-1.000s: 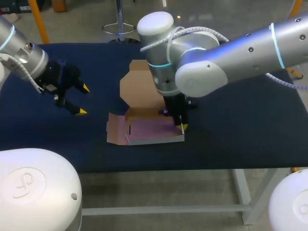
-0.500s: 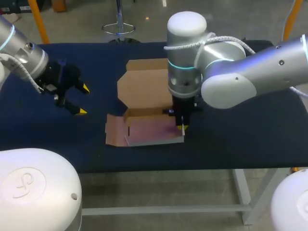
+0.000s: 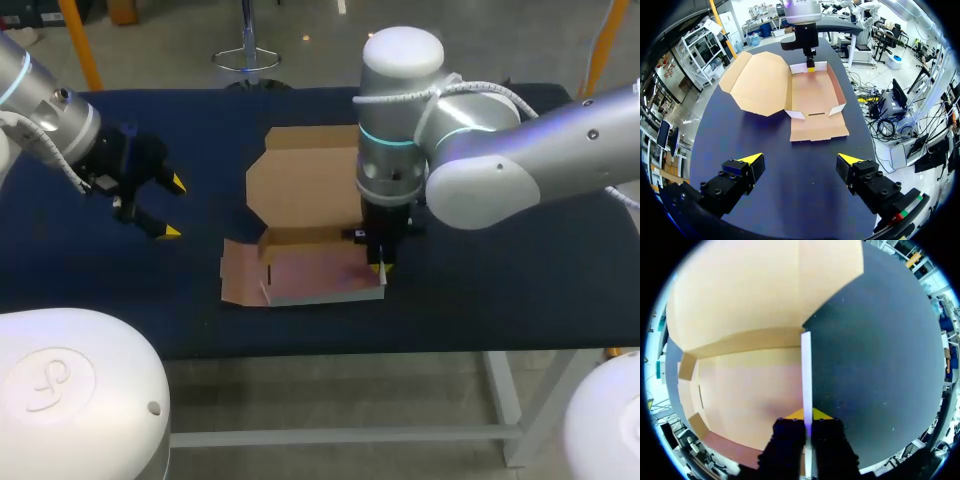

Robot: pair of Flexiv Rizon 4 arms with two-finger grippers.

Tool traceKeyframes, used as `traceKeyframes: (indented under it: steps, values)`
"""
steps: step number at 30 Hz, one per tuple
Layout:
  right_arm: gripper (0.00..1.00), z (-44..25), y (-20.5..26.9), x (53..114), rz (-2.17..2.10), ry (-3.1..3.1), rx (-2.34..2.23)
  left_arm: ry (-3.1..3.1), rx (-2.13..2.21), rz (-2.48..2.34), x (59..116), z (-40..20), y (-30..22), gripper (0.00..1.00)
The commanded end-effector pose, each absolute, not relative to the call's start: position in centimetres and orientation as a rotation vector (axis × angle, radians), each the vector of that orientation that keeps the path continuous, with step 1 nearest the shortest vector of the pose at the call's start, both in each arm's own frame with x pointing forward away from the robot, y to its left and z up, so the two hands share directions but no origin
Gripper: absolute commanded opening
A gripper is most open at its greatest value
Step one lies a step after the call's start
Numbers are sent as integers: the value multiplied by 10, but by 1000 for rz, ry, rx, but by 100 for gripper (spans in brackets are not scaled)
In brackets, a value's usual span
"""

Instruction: Assemble the packaging by folding the flat box into shape, placing the metal phone stand inside, and closing the box properly

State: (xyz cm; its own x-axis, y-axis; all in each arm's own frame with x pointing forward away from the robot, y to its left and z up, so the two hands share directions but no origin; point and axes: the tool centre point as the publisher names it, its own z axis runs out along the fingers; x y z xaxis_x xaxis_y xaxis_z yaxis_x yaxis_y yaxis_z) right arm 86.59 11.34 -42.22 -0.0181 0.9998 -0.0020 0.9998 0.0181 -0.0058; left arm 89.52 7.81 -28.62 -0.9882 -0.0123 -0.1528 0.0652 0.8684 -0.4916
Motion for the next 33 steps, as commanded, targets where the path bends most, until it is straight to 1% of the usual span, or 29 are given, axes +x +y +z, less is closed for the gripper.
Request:
traceKeyframes:
  steps: [1,32,33]
  values:
    - [0,-421,119,869,44,-2239,-2201,2894,40,-762,895,-286,78,100]
    - [0,-424,120,867,48,-2228,-2200,2894,40,-762,895,-286,78,100]
    - [0,-424,120,867,48,-2228,-2200,2893,7,-773,896,-283,71,100]
